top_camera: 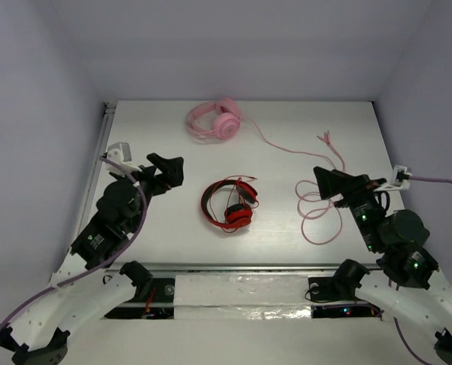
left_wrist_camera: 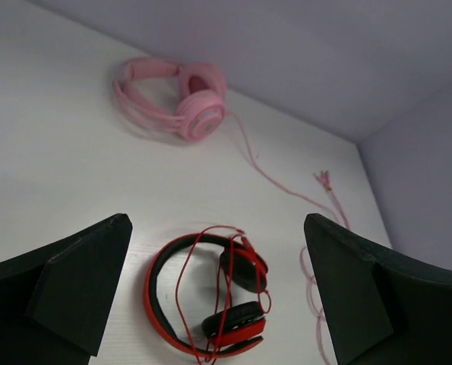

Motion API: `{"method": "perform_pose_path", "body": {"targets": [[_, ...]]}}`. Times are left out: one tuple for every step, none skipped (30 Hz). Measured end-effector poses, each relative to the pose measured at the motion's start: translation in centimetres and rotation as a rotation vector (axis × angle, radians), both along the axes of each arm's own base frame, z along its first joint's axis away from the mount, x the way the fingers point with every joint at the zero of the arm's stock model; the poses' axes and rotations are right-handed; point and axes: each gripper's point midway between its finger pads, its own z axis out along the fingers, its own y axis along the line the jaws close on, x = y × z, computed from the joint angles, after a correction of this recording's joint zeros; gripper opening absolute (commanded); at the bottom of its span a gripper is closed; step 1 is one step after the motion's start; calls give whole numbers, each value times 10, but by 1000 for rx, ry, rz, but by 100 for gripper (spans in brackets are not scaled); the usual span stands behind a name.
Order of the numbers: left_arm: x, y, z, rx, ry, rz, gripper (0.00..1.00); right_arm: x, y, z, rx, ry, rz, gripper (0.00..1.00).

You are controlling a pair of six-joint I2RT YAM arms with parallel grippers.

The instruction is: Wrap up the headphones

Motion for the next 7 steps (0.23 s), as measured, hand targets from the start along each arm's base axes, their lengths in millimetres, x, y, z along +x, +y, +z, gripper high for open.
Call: {"method": "perform_pose_path", "body": {"targets": [[-2, 2, 12, -5, -26, -2, 99, -1, -9, 6, 11, -7, -34, 100], [-5, 5, 23, -7, -52, -4, 99, 0, -13, 8, 15, -7, -51, 100], [-8, 8, 31, -6, -74, -5, 99, 1, -15, 8, 12, -1, -67, 100], [-10, 10, 37, -5, -94, -5, 99, 2, -16, 5, 4, 8, -73, 100], [-13, 13, 41, -3, -110, -6, 99, 4, -15, 1, -9, 23, -80, 100], [-15, 14, 42, 4, -119, -10, 99, 6, -14, -4, -25, 38, -83, 100], [-15, 14, 42, 13, -123, -15, 99, 8, -12, -10, -44, 55, -84, 100]]}}
